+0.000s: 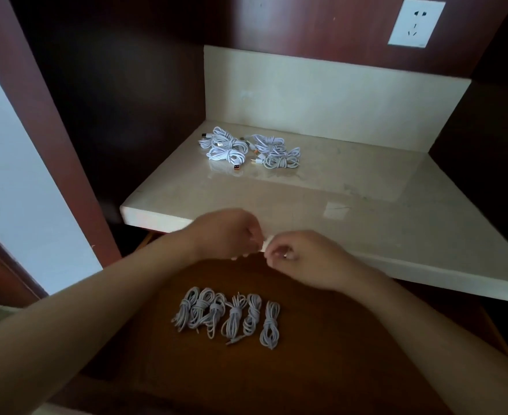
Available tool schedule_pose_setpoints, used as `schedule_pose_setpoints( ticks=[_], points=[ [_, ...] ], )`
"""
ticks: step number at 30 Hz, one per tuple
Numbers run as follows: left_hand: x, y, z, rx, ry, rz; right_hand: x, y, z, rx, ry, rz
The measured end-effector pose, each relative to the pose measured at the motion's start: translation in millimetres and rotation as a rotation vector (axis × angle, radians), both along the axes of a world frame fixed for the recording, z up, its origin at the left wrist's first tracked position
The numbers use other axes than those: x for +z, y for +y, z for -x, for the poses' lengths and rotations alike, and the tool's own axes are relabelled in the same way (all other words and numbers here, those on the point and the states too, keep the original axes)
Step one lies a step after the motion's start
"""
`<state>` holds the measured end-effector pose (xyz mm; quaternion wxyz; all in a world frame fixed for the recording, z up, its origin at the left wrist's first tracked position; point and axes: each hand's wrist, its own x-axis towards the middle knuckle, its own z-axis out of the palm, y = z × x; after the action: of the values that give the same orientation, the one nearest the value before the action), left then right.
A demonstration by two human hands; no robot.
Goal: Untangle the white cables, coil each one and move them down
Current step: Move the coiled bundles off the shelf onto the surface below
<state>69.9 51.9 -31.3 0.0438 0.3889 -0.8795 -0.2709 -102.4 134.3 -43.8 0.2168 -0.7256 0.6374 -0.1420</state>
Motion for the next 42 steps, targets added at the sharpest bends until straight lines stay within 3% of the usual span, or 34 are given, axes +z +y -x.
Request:
schedule_pose_setpoints(
  ticks=[6,11,16,23,27,33,42],
  points=[
    [27,-49,4,0.187,0.067,0.399,41,-55,21,-0.046,0.254,0.313],
    [16,-95,12,0.164,-0.045,0.653,41,-106,43,-0.072,0.473,0.374],
    [7,-132,25,0.236,-0.177,0.679,25,-148,57,-0.074,0.575,0.371],
    [-19,-164,35,0.357,-0.129,0.585,-6,-186,69,-0.091,0.502,0.449],
    [-33,-164,34,0.402,-0.017,0.586,-23,-189,69,-0.14,0.392,0.607],
    [-40,-165,26,0.379,0.128,0.682,-27,-188,69,-0.242,0.206,0.55],
    [-40,-154,18,0.4,0.26,0.738,-25,-159,63,-0.274,0.094,0.573]
  ],
)
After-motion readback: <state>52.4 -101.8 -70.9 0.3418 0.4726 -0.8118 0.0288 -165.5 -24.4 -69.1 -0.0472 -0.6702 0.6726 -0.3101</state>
